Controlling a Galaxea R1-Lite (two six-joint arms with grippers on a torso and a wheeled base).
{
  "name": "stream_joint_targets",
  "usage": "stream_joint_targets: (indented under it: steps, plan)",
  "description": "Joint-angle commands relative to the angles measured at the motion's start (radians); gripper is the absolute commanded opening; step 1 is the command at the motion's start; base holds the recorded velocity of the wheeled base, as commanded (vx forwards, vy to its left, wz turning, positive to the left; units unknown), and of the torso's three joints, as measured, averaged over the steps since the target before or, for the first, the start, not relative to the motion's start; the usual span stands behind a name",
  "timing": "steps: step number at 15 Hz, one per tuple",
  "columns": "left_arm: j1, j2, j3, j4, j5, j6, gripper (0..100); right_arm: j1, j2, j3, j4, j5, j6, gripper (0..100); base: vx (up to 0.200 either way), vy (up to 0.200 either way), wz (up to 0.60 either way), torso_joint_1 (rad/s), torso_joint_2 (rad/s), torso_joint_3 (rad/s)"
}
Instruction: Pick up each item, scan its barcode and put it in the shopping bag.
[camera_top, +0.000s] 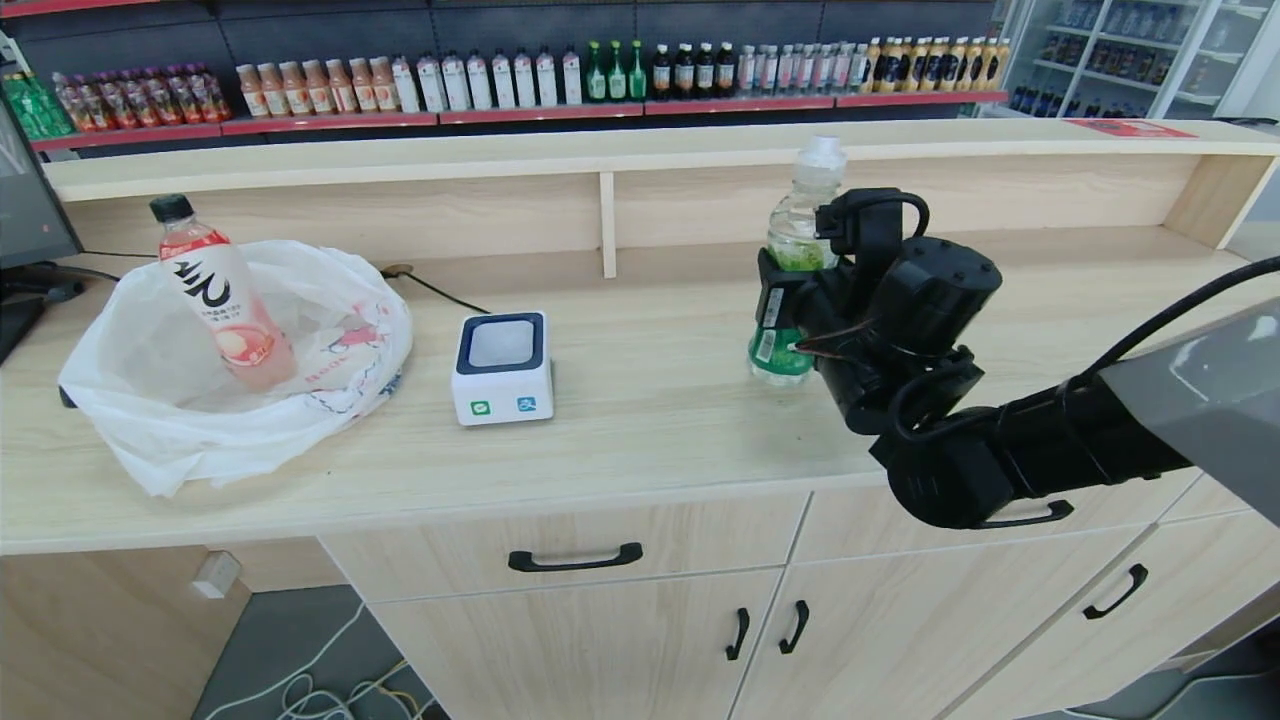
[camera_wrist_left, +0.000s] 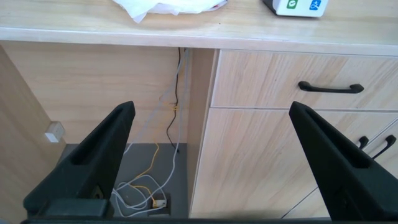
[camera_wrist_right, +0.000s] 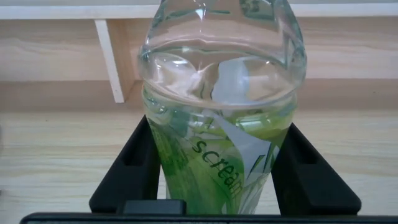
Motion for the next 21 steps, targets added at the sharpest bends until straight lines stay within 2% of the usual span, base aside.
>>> stream_joint_targets:
  steps: [1, 6, 12, 16, 18, 21]
  plan:
    - [0.000, 0.000, 0.000, 0.000, -0.001, -0.001, 100, 0.021, -0.039, 0.012, -0.003, -0.004, -0.017, 0, 0.000, 0.000, 0.00, 0.000, 0.00, 0.000]
    - [0.000, 0.000, 0.000, 0.000, 0.001, -0.001, 100, 0.105, -0.186, 0.166, -0.003, -0.084, -0.071, 0, 0.000, 0.000, 0.00, 0.000, 0.00, 0.000]
    - [0.000, 0.000, 0.000, 0.000, 0.001, -0.001, 100, 0.216, -0.370, 0.425, -0.010, -0.153, -0.080, 0, 0.000, 0.000, 0.00, 0.000, 0.00, 0.000]
    - [0.000, 0.000, 0.000, 0.000, 0.001, -0.001, 100, 0.239, -0.488, 0.578, -0.012, -0.155, -0.103, 0, 0.000, 0.000, 0.00, 0.000, 0.00, 0.000]
    - [0.000, 0.000, 0.000, 0.000, 0.001, -0.001, 100, 0.240, -0.511, 0.654, -0.058, -0.153, -0.100, 0, 0.000, 0.000, 0.00, 0.000, 0.00, 0.000]
    - [0.000, 0.000, 0.000, 0.000, 0.001, -0.001, 100, 0.259, -0.507, 0.674, -0.109, -0.152, -0.096, 0, 0.000, 0.000, 0.00, 0.000, 0.00, 0.000]
